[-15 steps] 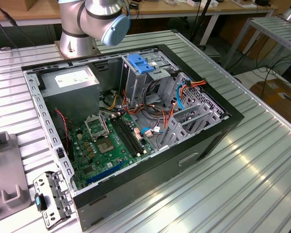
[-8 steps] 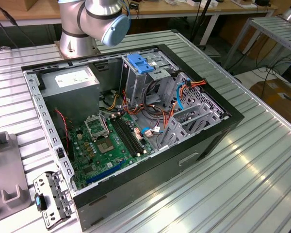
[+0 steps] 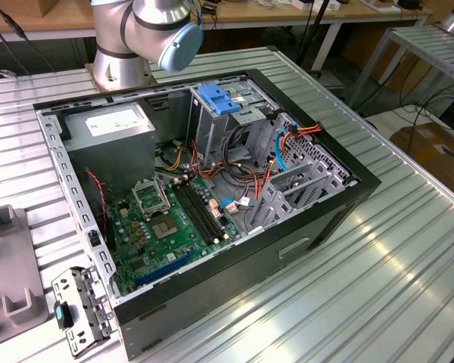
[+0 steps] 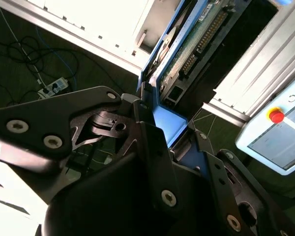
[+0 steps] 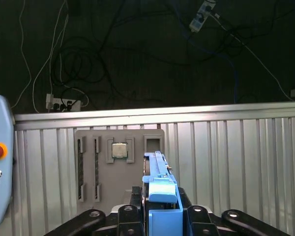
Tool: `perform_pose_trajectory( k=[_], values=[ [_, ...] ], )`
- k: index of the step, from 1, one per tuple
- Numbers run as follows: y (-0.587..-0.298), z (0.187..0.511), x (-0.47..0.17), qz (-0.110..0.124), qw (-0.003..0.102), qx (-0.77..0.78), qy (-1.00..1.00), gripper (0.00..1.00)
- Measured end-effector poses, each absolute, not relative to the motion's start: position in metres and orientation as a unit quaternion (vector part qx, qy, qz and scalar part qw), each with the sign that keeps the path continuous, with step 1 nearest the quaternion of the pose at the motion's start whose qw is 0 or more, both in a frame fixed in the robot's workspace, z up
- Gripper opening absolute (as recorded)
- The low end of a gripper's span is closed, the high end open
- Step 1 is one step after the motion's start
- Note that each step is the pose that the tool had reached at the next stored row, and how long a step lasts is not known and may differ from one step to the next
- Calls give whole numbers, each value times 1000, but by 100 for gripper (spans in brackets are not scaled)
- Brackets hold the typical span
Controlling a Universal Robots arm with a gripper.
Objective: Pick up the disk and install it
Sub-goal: 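Pick up the disk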
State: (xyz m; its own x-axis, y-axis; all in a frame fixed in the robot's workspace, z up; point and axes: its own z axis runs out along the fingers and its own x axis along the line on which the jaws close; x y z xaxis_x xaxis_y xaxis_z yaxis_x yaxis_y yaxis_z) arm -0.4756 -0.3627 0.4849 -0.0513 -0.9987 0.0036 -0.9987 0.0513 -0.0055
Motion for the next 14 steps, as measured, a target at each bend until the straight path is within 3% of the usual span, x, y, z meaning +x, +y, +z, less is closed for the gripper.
perform_pose_trajectory(
  k=[14],
  values=[
    [-363,498,-476,-3,1,-689,725,37]
  ],
)
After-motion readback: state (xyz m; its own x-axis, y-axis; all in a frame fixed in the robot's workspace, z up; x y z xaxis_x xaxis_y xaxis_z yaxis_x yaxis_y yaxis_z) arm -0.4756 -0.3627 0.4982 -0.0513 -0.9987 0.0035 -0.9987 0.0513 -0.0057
